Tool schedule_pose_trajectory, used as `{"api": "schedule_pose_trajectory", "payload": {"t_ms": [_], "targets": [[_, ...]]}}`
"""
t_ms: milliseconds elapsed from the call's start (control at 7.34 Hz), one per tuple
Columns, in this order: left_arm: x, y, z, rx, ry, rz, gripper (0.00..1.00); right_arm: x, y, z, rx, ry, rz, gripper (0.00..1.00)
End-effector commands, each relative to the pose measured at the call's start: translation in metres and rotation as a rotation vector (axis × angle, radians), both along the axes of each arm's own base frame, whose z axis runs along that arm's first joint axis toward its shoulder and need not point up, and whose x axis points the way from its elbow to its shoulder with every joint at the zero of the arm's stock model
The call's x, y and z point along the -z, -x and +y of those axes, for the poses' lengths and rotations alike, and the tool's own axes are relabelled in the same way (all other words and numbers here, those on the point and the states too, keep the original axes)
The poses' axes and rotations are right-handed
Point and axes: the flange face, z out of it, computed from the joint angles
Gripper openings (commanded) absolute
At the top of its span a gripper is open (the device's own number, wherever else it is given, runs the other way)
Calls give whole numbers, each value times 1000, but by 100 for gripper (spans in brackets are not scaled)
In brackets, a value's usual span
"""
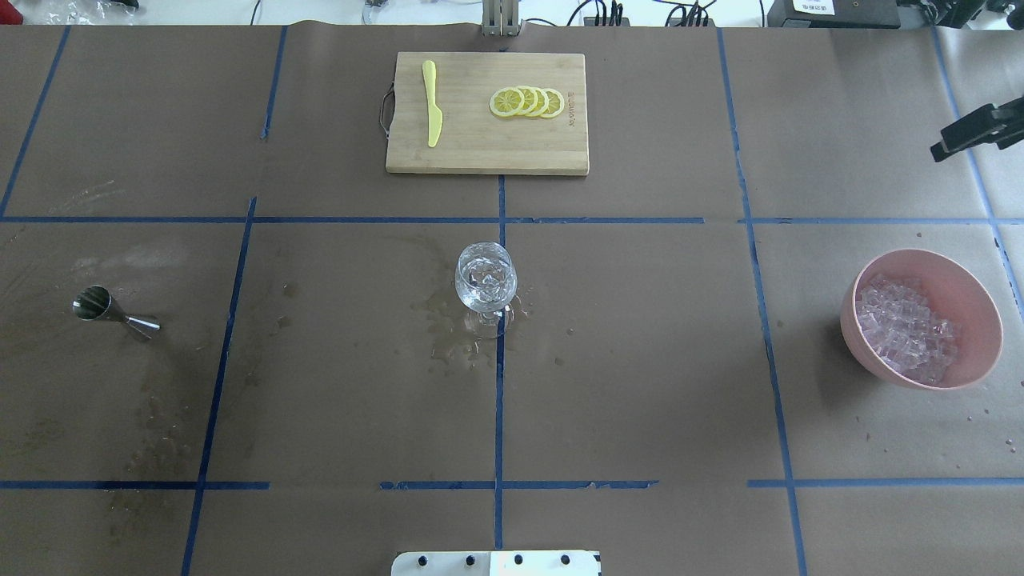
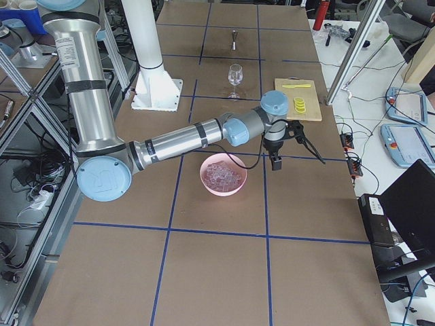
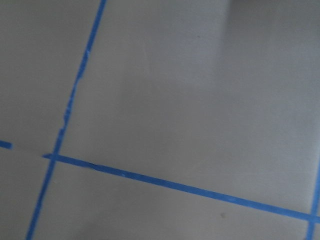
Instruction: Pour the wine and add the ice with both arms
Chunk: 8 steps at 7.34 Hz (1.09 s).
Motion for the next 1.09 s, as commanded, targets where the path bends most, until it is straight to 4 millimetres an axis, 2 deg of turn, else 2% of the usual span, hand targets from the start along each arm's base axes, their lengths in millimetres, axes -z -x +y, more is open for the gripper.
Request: {"api": "schedule_pose_trajectory", "payload": {"t_ms": [0, 136, 272, 409, 545, 681, 953], "targets": [[-3, -11, 6, -24, 8, 9, 100, -68, -38, 3, 180, 22, 75, 100], [-18, -12, 9, -27, 37, 1, 100, -80, -46, 7, 185, 38, 71, 100], [-28, -16, -8, -34, 57, -9, 100, -79, -58, 6, 163, 39, 66, 100], [-29, -14, -7, -31, 60, -9, 100, -79, -67, 5, 147, 54, 54, 100], [-22, -12, -8, -28, 46, -9, 100, -80, -68, 7, 139, 71, 46, 100], [-18, -13, -10, -30, 37, -7, 100, -92, -68, 13, 134, 99, 45, 100], [-10, -13, -10, -27, 22, -8, 100, -105, -69, 31, 137, 113, 19, 100]]}}
